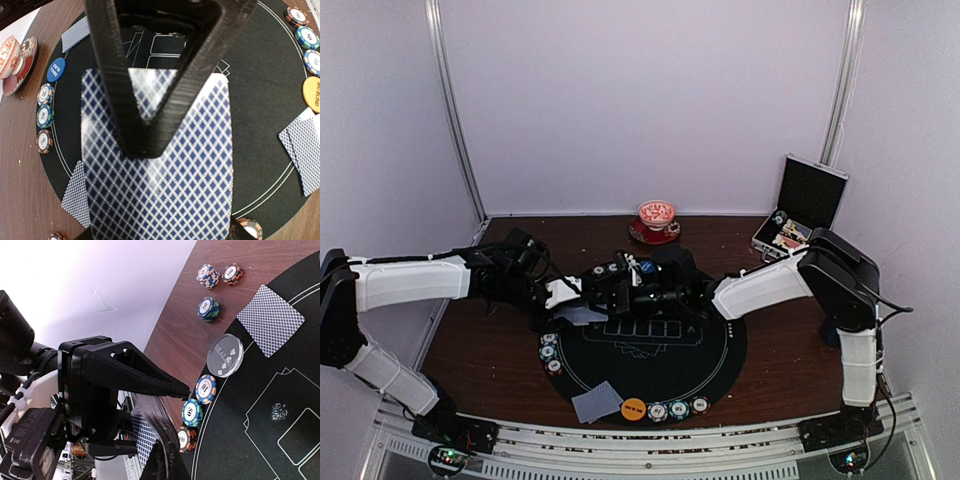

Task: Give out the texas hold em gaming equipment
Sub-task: Pick up the poker card from the face-down deck piles, then distribute the poker card in the dealer area.

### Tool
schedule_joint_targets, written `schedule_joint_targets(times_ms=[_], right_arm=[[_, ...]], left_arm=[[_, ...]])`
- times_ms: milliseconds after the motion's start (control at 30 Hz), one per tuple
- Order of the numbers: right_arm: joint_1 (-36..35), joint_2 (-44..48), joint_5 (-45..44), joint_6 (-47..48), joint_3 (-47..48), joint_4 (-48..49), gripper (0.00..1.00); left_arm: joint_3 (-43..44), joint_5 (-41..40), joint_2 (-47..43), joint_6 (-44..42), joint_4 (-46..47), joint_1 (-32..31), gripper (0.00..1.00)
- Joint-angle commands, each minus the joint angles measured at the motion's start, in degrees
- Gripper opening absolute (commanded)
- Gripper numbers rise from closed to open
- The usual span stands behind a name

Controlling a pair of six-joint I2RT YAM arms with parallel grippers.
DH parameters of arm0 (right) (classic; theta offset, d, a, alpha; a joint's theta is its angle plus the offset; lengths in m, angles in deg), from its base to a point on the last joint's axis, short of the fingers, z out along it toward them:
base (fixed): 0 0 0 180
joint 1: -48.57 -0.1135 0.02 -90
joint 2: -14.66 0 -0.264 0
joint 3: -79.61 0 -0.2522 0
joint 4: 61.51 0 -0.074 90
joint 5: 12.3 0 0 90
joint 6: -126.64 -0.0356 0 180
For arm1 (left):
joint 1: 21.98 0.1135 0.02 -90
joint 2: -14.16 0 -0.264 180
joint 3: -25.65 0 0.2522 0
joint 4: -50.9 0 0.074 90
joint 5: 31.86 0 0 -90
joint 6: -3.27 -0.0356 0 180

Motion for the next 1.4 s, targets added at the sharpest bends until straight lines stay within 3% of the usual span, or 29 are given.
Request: schedule_joint_targets(times_ms=[0,300,533,1100,1367], right_arm=[[1.6,1.0,1.3,-1.0,-2.3,0.5,0.00],[5.1,9.3,2.0,-0.9,-7.8,2.1,0.00],[7.9,12.7,-3.4,-0.5,-9.4,2.9,0.00],[6.2,-19.0,-9.7,-11.9,16.0,10.5,0.00],[3.2,-28.6,-11.1,-14.7,26.4,11.6,0.00]], left_arm=[[0.1,3.6,-0.5,-0.5,1.0,-0.4,0.59],[0.0,3.6,-1.1,-0.4,1.1,-0.3,0.59],[0.0,3.6,-1.1,-0.4,1.0,-0.3,0.59],[-0.2,4.2,-2.7,-0.5,0.8,-0.3,0.59],[-0.3,4.3,-2.8,-0.6,0.8,-0.3,0.59]])
